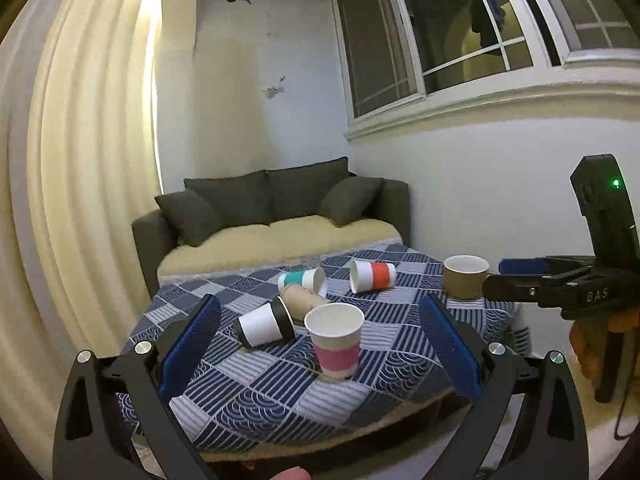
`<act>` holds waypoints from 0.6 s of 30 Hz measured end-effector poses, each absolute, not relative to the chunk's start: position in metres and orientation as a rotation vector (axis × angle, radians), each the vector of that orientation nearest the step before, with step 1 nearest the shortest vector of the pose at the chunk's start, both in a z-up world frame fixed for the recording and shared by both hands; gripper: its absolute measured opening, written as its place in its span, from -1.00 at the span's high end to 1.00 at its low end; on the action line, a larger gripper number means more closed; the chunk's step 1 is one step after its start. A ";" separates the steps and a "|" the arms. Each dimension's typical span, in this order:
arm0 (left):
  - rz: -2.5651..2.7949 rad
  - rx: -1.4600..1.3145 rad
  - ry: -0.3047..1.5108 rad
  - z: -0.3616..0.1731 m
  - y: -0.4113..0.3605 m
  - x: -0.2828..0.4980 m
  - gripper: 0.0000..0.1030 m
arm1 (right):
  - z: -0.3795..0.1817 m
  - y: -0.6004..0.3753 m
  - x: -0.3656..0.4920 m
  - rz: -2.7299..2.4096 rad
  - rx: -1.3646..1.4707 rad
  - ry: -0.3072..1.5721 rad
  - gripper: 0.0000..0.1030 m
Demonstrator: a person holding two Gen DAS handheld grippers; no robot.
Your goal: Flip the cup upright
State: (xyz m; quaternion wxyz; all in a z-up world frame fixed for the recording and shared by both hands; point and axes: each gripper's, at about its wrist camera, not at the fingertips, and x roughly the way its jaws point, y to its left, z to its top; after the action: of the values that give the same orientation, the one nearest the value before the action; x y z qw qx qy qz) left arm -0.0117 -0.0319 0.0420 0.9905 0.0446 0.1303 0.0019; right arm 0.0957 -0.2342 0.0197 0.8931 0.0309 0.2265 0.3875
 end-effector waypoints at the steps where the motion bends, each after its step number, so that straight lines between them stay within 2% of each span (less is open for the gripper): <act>1: -0.007 0.078 0.266 0.043 -0.029 -0.014 -0.88 | 0.022 -0.233 0.090 0.799 0.046 0.460 -0.90; 10: -0.036 0.031 0.300 0.037 -0.006 -0.028 -0.88 | 0.018 -0.233 0.058 0.749 -0.053 0.342 -0.90; 18: -0.021 0.033 0.333 0.017 0.002 -0.030 -0.88 | 0.002 -0.232 0.063 0.744 -0.043 0.361 -0.90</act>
State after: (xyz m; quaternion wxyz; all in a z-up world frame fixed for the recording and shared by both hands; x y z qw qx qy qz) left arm -0.0297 0.0021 0.0171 0.9860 0.0162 0.1657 -0.0103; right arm 0.0634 -0.2323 0.0023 0.9155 -0.0208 0.1752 0.3615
